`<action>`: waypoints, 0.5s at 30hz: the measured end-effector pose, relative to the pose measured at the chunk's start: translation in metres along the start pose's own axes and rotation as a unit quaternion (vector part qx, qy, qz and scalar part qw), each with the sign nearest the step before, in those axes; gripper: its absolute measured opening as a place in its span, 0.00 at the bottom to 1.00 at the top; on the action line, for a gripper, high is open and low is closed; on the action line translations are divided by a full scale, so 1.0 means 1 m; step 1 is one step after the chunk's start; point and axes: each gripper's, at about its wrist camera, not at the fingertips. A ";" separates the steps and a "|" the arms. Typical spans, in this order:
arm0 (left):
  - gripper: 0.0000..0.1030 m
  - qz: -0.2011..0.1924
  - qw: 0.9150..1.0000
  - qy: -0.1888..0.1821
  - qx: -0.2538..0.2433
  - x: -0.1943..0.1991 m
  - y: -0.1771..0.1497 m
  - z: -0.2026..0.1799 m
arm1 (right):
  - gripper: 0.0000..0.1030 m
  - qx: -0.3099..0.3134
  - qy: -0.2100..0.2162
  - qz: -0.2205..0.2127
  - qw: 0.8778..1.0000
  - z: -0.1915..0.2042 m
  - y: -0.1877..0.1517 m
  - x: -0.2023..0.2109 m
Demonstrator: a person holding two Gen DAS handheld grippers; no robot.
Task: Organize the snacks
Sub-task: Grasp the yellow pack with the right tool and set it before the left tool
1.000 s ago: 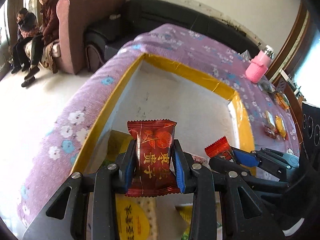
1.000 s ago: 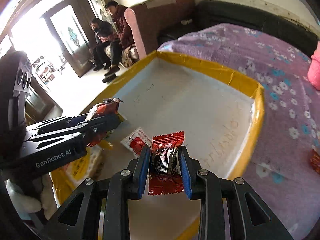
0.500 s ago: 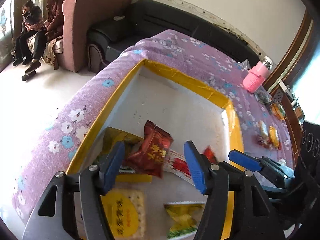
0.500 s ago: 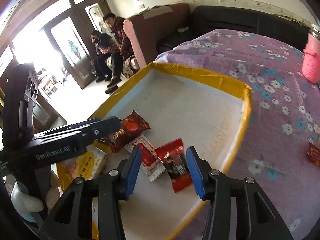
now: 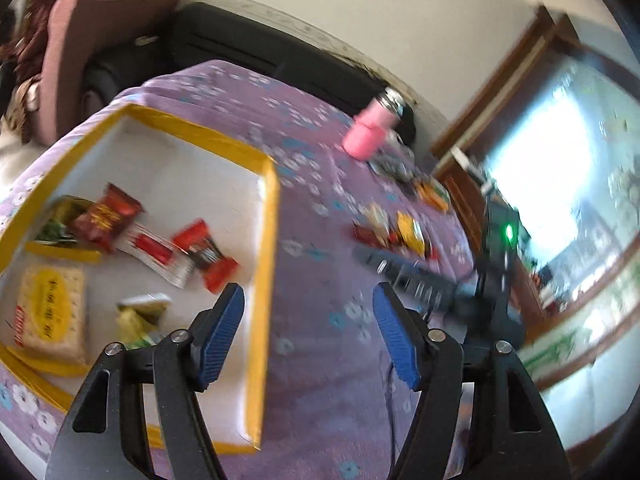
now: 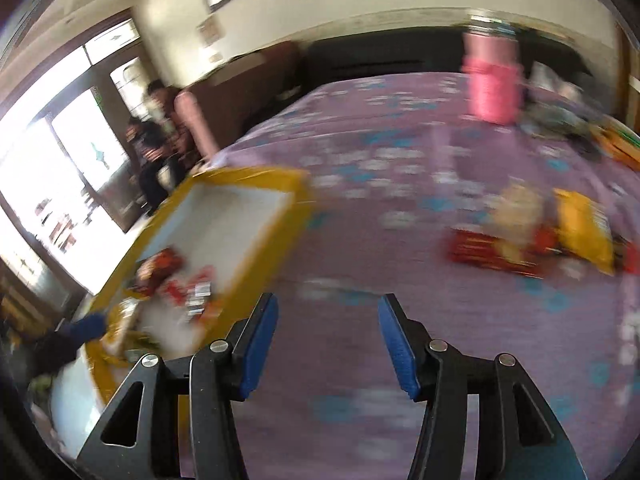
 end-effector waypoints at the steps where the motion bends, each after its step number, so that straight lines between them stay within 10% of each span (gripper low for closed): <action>1: 0.64 0.003 1.000 0.004 -0.011 -0.002 -0.005 -0.005 | 0.53 -0.011 -0.009 -0.001 1.000 -0.013 -0.003 0.005; 15: 0.67 0.049 0.998 0.036 -0.028 -0.043 -0.029 -0.016 | 0.57 -0.116 -0.144 -0.014 0.983 -0.165 -0.002 0.026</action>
Point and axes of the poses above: each gripper's, at about its wrist camera, not at the fingertips, and x roughly against the way its jaws point, z to its left, y to its top, and after that the axes turned 13 degrees about x, right-handed
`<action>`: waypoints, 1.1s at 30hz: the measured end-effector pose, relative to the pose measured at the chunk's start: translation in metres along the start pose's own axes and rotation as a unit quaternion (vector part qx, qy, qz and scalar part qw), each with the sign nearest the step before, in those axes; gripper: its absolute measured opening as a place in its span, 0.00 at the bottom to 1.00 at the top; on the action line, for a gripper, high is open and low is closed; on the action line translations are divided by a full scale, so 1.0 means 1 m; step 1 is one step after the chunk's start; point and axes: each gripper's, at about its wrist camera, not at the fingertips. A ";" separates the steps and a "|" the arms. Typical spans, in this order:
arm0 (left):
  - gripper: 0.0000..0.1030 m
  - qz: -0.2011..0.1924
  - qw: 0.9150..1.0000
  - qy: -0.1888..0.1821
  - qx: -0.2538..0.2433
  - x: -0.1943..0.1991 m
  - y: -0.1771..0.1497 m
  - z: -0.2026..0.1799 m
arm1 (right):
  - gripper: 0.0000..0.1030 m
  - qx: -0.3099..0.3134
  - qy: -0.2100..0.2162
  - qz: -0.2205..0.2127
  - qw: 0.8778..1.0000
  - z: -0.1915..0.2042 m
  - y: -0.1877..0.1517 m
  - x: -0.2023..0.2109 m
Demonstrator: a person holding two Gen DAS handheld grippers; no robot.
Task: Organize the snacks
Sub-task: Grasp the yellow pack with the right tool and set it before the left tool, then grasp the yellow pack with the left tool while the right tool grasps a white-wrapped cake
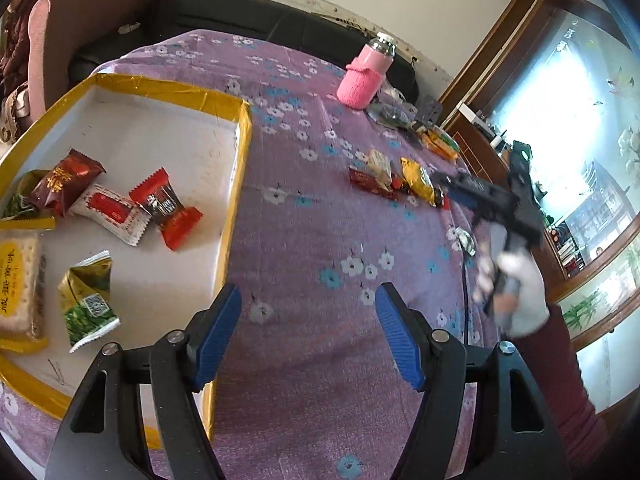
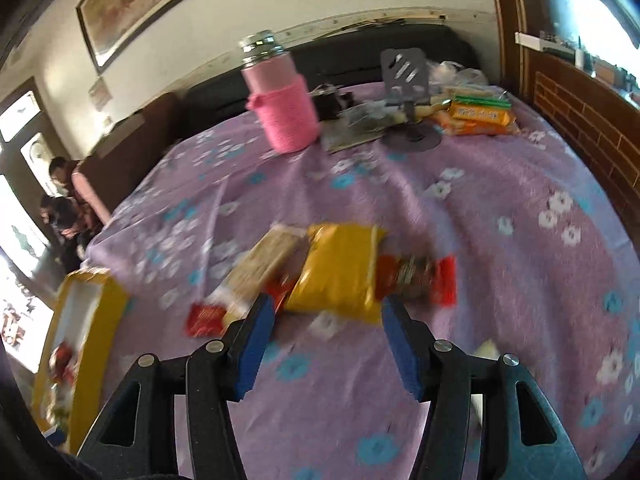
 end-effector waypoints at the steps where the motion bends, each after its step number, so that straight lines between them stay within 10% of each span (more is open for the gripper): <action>1: 0.67 0.001 1.000 0.001 -0.001 -0.001 -0.001 0.000 | 0.60 0.001 -0.010 0.002 1.000 -0.001 0.005 -0.007; 6: 0.67 0.002 1.000 0.007 0.002 -0.002 0.000 0.002 | 0.64 -0.015 -0.037 0.043 0.998 -0.009 0.024 -0.054; 12: 0.67 0.006 1.000 0.005 0.011 -0.006 0.001 0.006 | 0.44 0.003 -0.006 0.061 0.998 0.001 0.010 -0.054; 16: 0.67 0.013 1.000 0.002 0.008 -0.009 -0.002 0.003 | 0.44 0.011 0.058 0.076 0.995 0.022 -0.012 -0.027; 21: 0.67 0.009 1.000 0.001 0.001 -0.004 -0.003 -0.001 | 0.46 0.021 0.238 0.079 0.968 0.042 -0.034 0.016; 24: 0.67 0.008 1.000 0.001 0.003 -0.002 -0.004 -0.001 | 0.67 -0.012 0.177 0.015 0.984 0.005 -0.031 0.049; 33: 0.67 0.030 1.000 0.000 -0.001 -0.016 -0.011 -0.011 | 0.68 -0.074 0.037 0.025 0.996 -0.077 -0.057 0.044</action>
Point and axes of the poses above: each gripper's, at about its wrist camera, not at the fingertips, and x roughly against the way its jaws point, z to its left, y to its top, and after that the axes turned 13 degrees about x, right-handed
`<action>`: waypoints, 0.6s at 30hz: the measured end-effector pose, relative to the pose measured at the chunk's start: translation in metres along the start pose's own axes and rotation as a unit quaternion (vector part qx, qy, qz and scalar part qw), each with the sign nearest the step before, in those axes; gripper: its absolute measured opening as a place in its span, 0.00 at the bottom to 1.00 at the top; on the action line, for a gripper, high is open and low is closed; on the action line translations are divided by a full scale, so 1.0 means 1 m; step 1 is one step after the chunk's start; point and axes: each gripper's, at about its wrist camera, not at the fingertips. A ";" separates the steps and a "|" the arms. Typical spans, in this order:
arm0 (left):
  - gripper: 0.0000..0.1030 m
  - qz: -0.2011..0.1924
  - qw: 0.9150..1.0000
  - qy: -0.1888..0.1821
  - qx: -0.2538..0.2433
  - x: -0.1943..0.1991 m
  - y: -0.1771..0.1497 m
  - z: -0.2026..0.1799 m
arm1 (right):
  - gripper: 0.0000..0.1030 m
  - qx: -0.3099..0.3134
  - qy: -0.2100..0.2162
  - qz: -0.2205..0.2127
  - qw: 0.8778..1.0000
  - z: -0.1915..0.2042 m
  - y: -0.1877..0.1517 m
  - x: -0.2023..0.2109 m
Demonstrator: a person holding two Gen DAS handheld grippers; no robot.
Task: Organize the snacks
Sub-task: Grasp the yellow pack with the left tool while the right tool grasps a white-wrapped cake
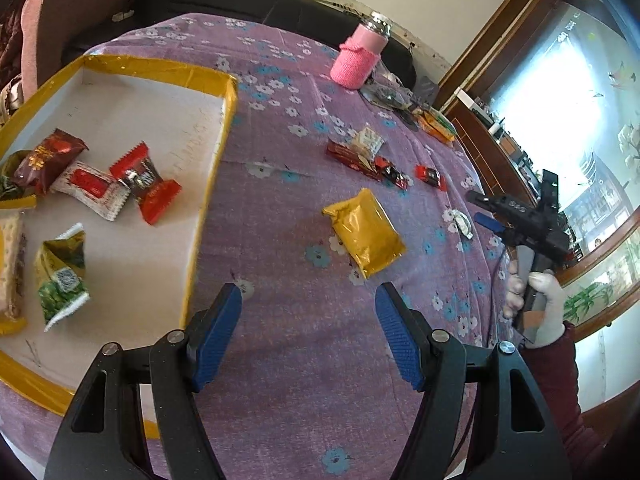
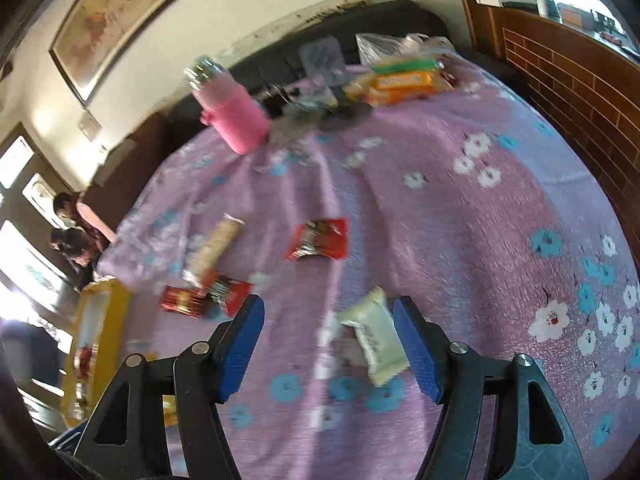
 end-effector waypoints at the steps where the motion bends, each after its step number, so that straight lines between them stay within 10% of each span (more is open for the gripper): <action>1: 0.67 0.002 1.000 0.001 -0.002 -0.001 -0.001 -0.002 | 0.68 0.000 -0.004 0.004 1.000 -0.002 -0.001 -0.005; 9: 0.67 0.004 1.000 0.014 -0.010 -0.006 -0.001 -0.011 | 0.63 0.055 -0.074 0.022 0.995 0.010 -0.015 -0.028; 12: 0.67 0.012 1.000 0.016 -0.010 -0.019 0.004 -0.020 | 0.27 0.060 -0.094 0.023 0.993 0.008 -0.021 -0.023; 18: 0.67 0.037 0.999 0.016 -0.020 -0.059 0.015 -0.049 | 0.22 0.034 -0.061 0.012 0.997 -0.003 -0.023 -0.017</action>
Point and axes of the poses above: each gripper's, at about its wrist camera, not at the fingertips, and x roughly against the way its jaws point, z to its left, y to its top, and after that the axes turned 13 degrees about x, right-handed
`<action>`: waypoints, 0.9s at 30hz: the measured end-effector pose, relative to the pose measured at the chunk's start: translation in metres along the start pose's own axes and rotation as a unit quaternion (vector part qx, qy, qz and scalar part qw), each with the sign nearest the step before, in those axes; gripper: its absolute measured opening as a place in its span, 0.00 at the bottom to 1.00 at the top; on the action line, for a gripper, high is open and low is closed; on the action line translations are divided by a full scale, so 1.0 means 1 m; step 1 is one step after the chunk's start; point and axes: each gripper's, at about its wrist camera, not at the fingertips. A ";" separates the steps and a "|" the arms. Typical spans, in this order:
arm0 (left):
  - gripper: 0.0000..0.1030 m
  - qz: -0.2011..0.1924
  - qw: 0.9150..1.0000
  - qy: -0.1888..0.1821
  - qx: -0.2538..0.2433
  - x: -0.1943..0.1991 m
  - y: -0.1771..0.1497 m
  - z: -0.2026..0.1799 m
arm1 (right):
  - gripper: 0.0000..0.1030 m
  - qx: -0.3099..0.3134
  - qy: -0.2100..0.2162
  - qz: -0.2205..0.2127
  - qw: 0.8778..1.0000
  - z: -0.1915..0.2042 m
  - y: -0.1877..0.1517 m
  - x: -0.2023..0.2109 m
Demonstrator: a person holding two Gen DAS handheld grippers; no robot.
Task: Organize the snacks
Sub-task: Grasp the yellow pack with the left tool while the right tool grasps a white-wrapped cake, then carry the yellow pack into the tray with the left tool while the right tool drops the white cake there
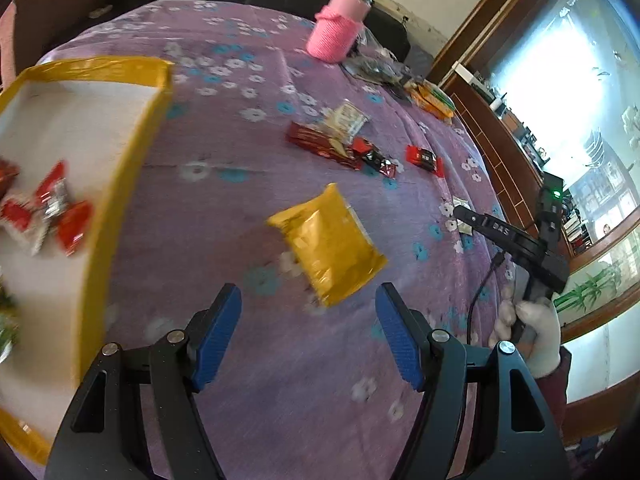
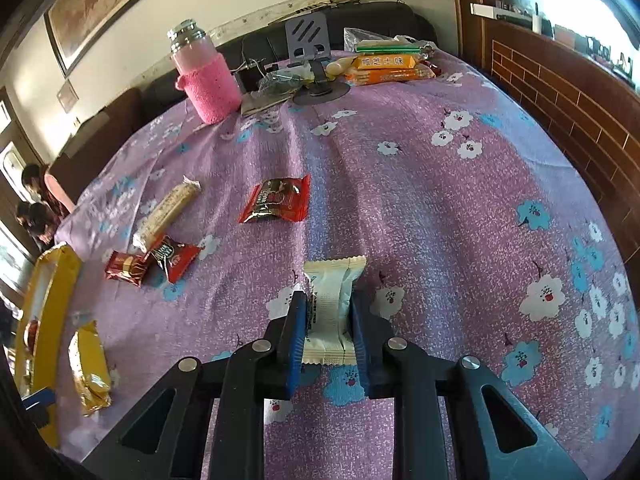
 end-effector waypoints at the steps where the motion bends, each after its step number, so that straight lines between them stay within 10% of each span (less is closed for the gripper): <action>1: 0.67 0.001 1.000 0.000 -0.002 -0.004 0.002 -0.004 | 0.22 -0.004 0.006 -0.002 1.000 -0.002 -0.001 0.001; 16: 0.71 -0.030 0.987 0.119 -0.105 -0.066 0.007 -0.051 | 0.21 -0.011 0.066 -0.022 0.998 0.003 -0.001 0.010; 18: 0.42 -0.040 0.985 0.117 -0.122 -0.063 0.004 -0.052 | 0.21 -0.011 0.073 -0.027 0.997 0.005 -0.001 0.011; 27: 0.41 -0.046 0.993 0.060 -0.085 -0.027 0.006 -0.039 | 0.21 -0.007 0.082 -0.038 0.996 0.008 -0.001 0.012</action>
Point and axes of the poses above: each gripper's, at about its wrist camera, not at the fingertips, and x roughly against the way its jaws point, z to its left, y to its top, and after that the axes turned 13 degrees about x, right-handed
